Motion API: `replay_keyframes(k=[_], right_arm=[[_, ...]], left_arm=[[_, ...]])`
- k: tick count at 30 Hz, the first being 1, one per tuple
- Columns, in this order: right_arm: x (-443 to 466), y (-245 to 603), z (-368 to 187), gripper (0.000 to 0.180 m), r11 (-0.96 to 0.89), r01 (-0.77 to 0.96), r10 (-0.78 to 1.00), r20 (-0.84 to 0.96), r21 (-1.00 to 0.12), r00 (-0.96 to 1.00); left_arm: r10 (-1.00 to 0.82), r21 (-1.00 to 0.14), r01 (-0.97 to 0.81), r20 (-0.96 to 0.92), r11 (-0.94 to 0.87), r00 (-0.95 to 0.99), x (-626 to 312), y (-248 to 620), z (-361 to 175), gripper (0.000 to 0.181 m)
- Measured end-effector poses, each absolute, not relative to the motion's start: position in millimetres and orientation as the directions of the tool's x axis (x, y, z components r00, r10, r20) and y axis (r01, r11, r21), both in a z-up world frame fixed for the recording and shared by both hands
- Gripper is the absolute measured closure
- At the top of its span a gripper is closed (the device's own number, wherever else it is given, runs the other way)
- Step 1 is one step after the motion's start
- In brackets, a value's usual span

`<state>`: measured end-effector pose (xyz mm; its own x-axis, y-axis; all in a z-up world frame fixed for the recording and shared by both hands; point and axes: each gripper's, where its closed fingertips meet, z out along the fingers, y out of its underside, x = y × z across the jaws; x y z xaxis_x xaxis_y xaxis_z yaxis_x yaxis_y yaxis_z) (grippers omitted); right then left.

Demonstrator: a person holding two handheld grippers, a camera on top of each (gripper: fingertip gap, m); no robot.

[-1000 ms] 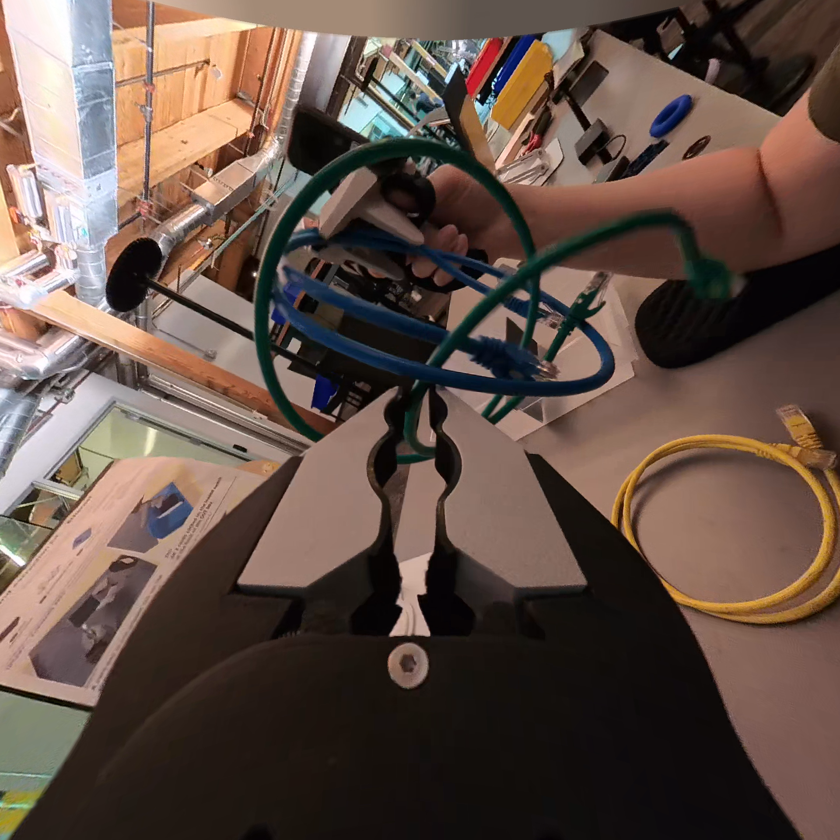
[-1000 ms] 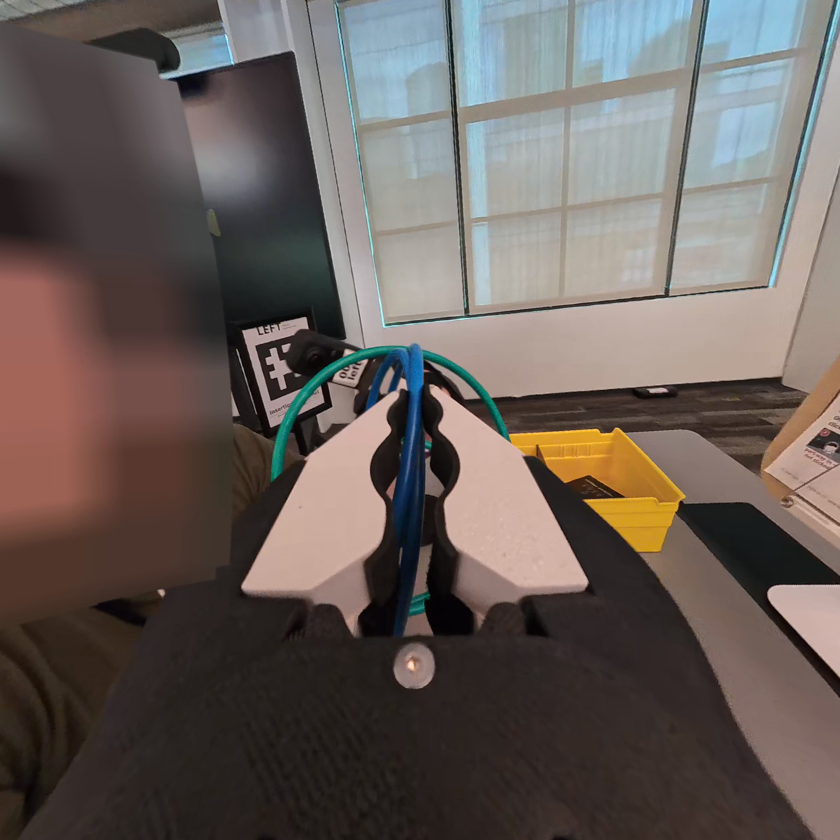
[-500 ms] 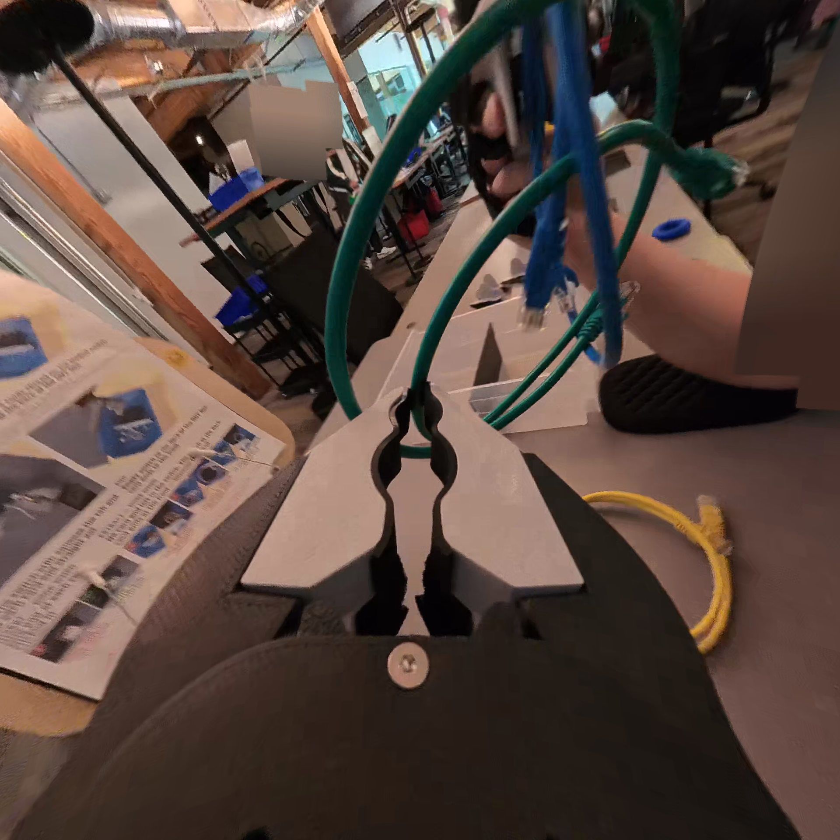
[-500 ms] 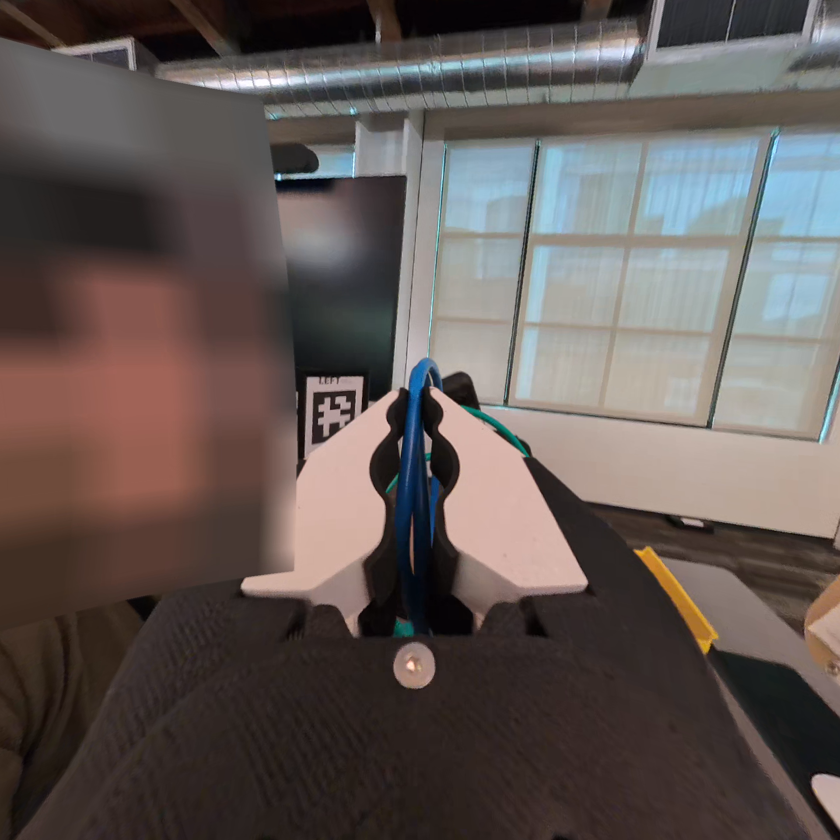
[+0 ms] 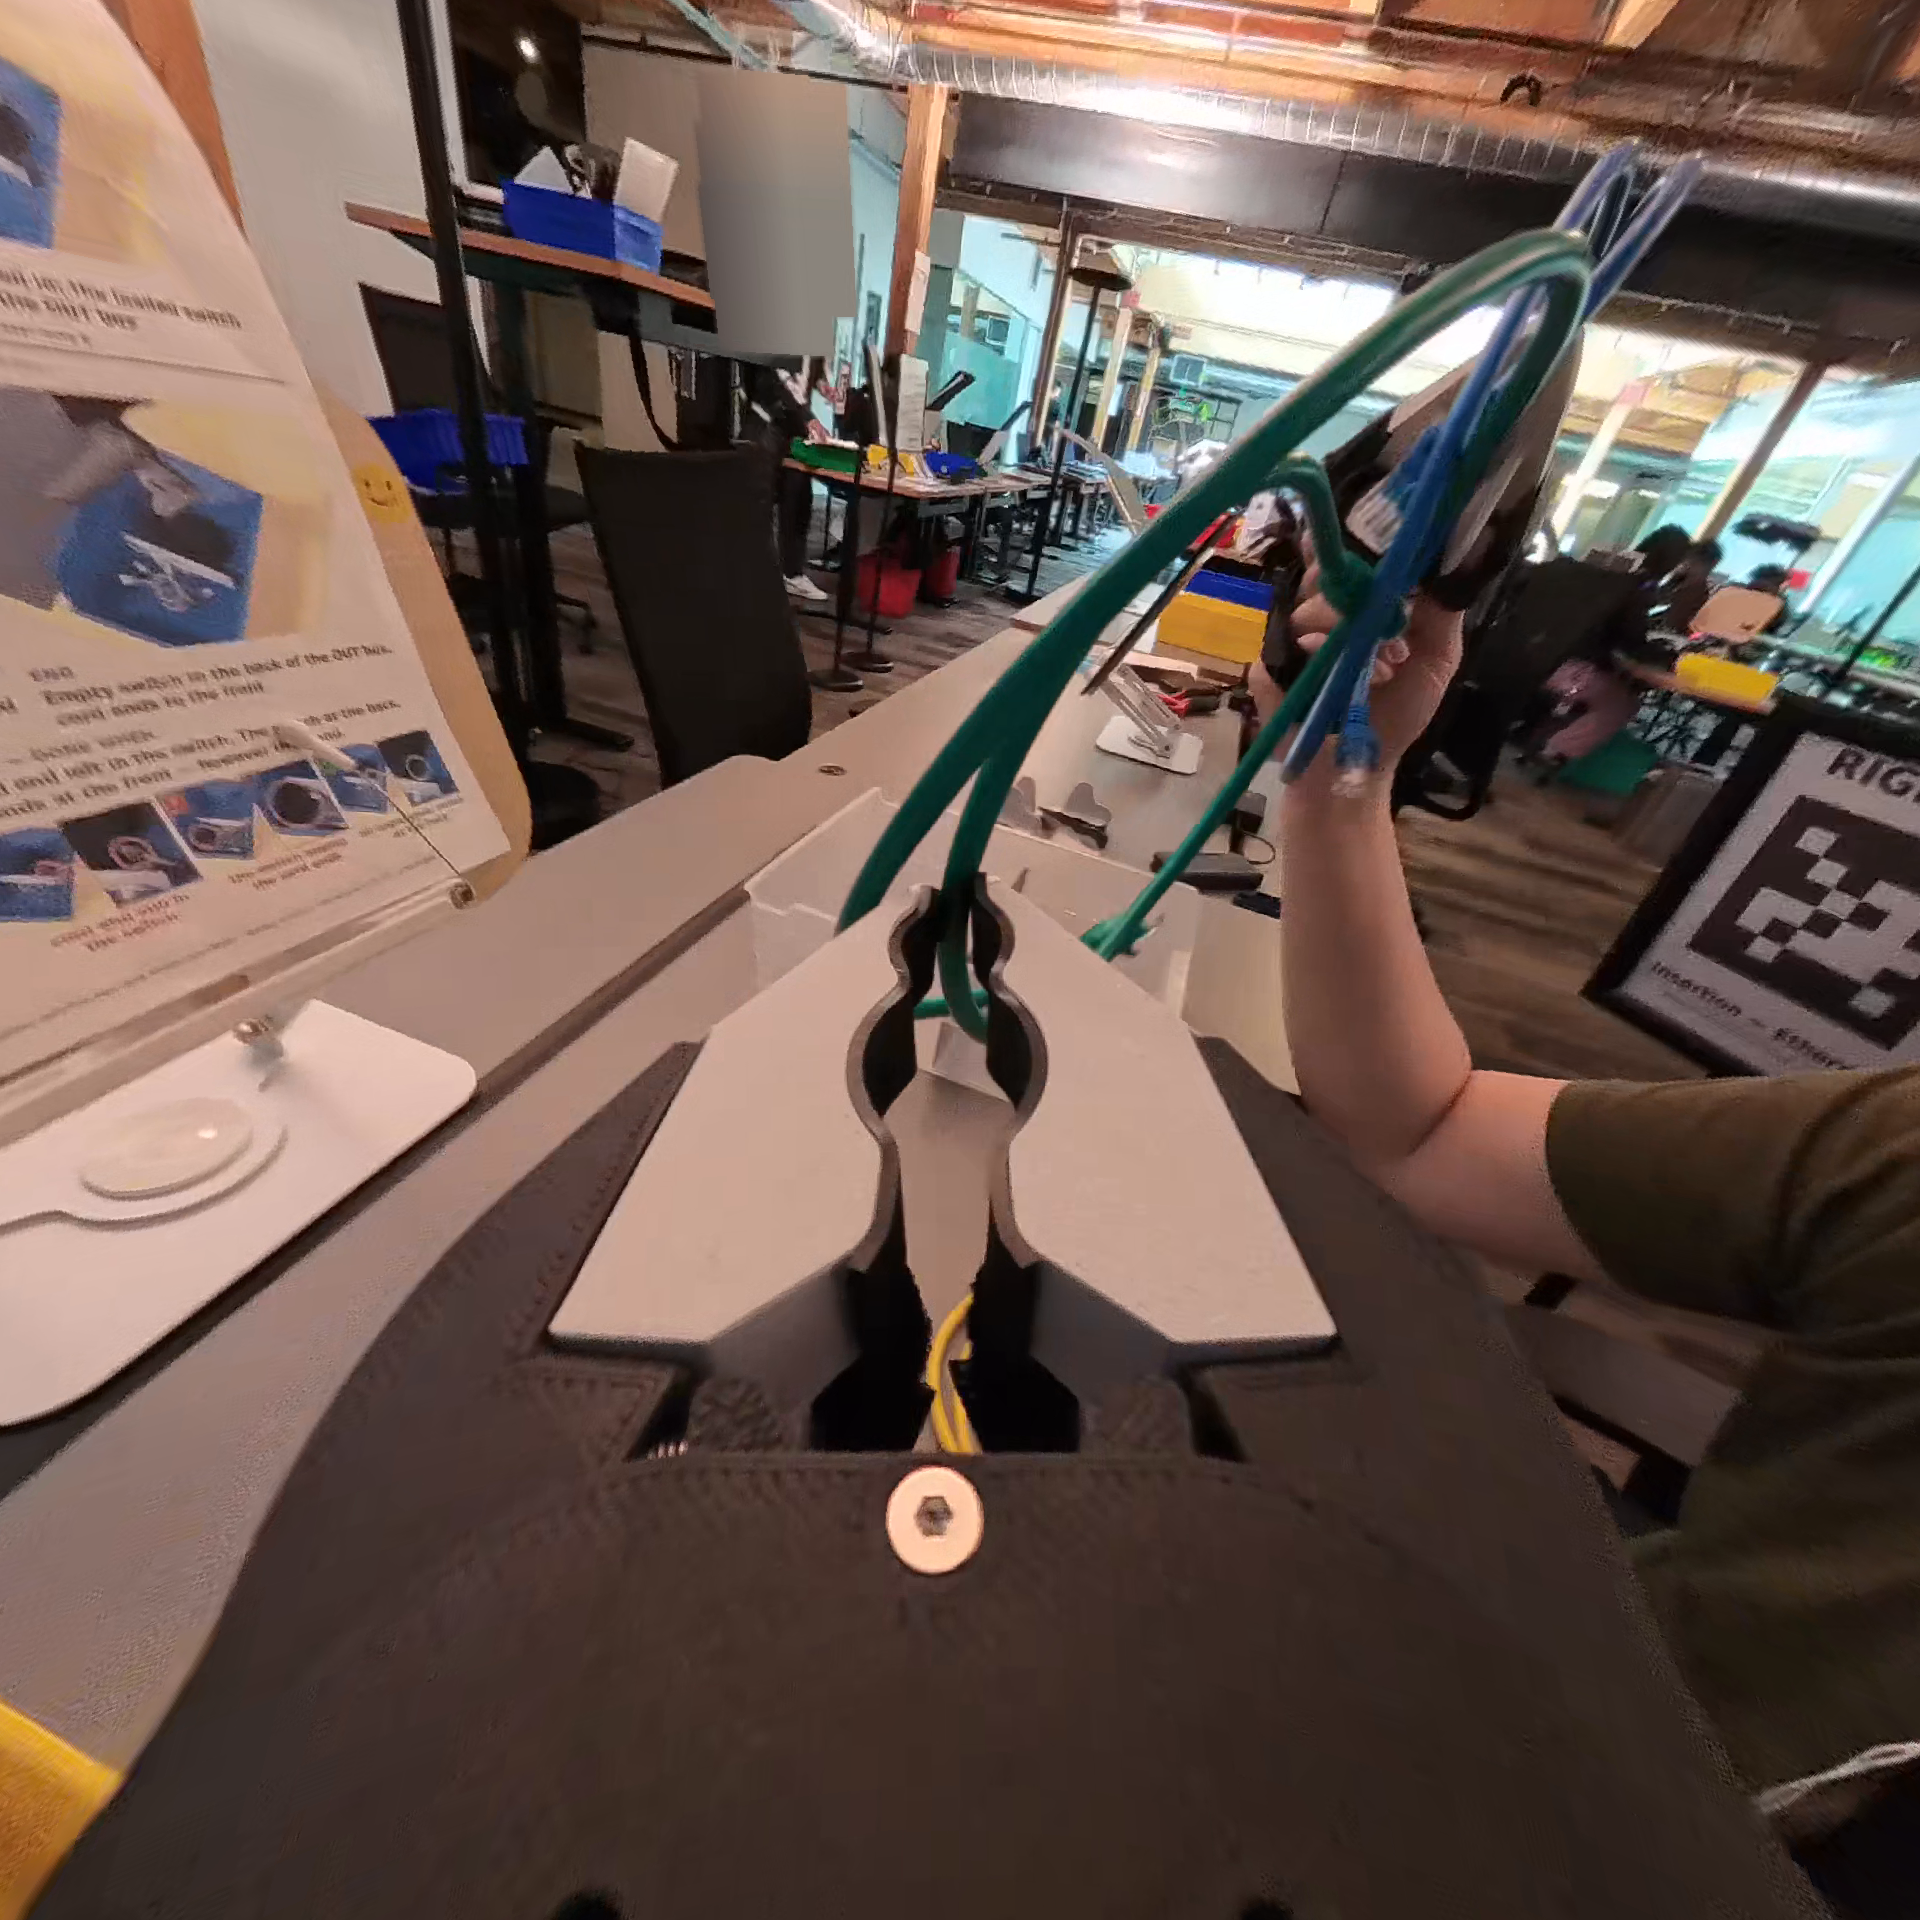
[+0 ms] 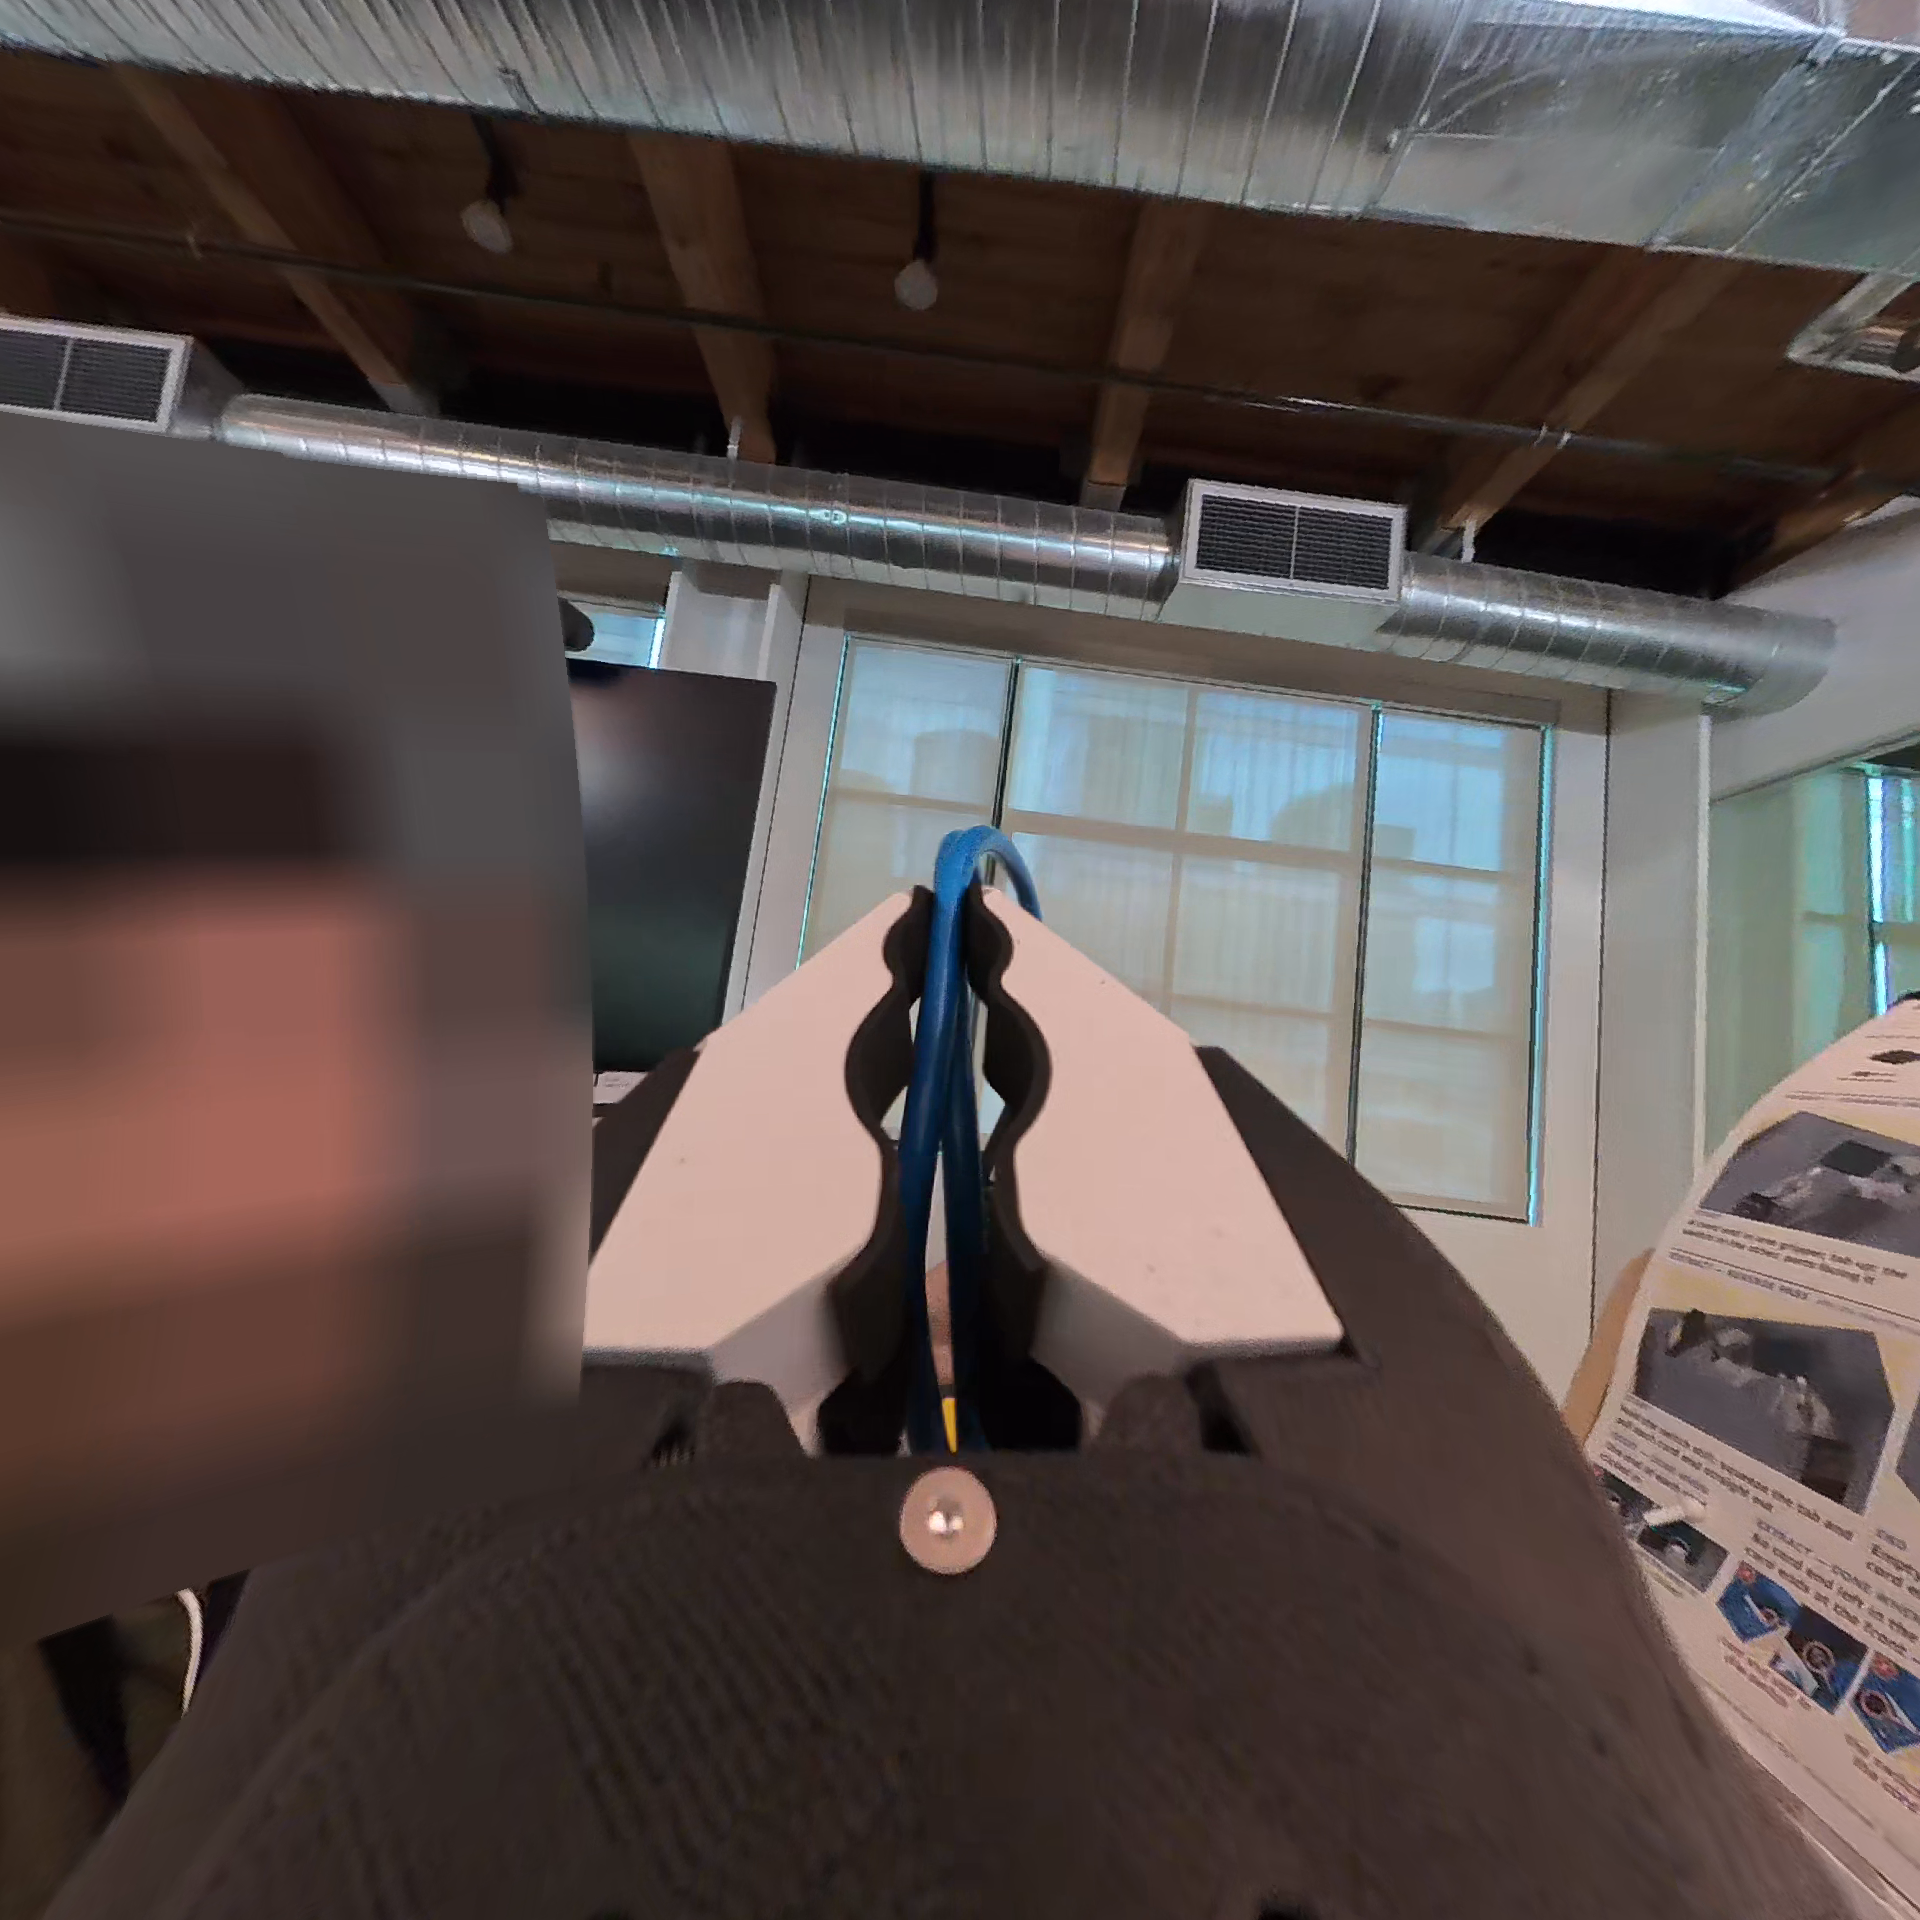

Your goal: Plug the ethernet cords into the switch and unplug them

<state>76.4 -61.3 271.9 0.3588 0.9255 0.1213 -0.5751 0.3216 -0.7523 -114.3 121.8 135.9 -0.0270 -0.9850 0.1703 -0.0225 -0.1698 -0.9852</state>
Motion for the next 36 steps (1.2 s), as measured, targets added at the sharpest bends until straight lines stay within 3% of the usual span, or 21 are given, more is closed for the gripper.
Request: replay_keyframes(k=[1,6,12,16,21,26,31,33,36], right_arm=[[77,-59,271,0.175,0.317,-0.576,0.926,0.114,-0.753,0.361],[90,-51,275,0.175,0.318,-0.635,0.918,0.06,-0.704,0.393],[151,-60,283,0.175,0.358,-0.778,0.901,-0.027,-0.516,0.432],[151,-41,276,0.176,0.362,-0.713,0.864,-0.07,-0.601,0.498],[116,-16,264,0.175,0.216,-0.683,0.913,-0.104,-0.698,0.395],[102,0,256,0.175,0.15,-0.672,0.924,-0.14,-0.725,0.356],[82,11,247,0.175,0.103,-0.615,0.924,-0.154,-0.782,0.35],[73,18,242,0.175,0.085,-0.594,0.915,-0.174,-0.8,0.365],[59,28,236,0.175,0.065,-0.563,0.905,-0.189,-0.824,0.382]], left_arm=[[-0.982,-0.982,-0.031,0.189,-0.188,-0.027,-114,123,134,0.177],[-0.96,-0.959,-0.049,0.281,-0.281,0.0,-114,134,126,0.177],[-0.943,-0.943,0.014,0.334,-0.334,0.008,-129,152,134,0.178],[-0.956,-0.957,-0.02,0.286,-0.288,0.056,-125,154,128,0.178],[-0.984,-0.975,-0.134,0.17,-0.177,0.059,-109,140,109,0.173],[-0.99,-0.972,-0.222,0.095,-0.07,-0.102,-99,105,101,0.13],[-0.995,-0.977,-0.19,-0.084,0.093,-0.056,-100,101,109,0.123],[-0.987,-0.966,-0.204,-0.155,0.159,-0.034,-96,97,108,0.112],[-0.97,-0.939,-0.248,-0.219,0.238,-0.104,-86,68,99,0.105]])
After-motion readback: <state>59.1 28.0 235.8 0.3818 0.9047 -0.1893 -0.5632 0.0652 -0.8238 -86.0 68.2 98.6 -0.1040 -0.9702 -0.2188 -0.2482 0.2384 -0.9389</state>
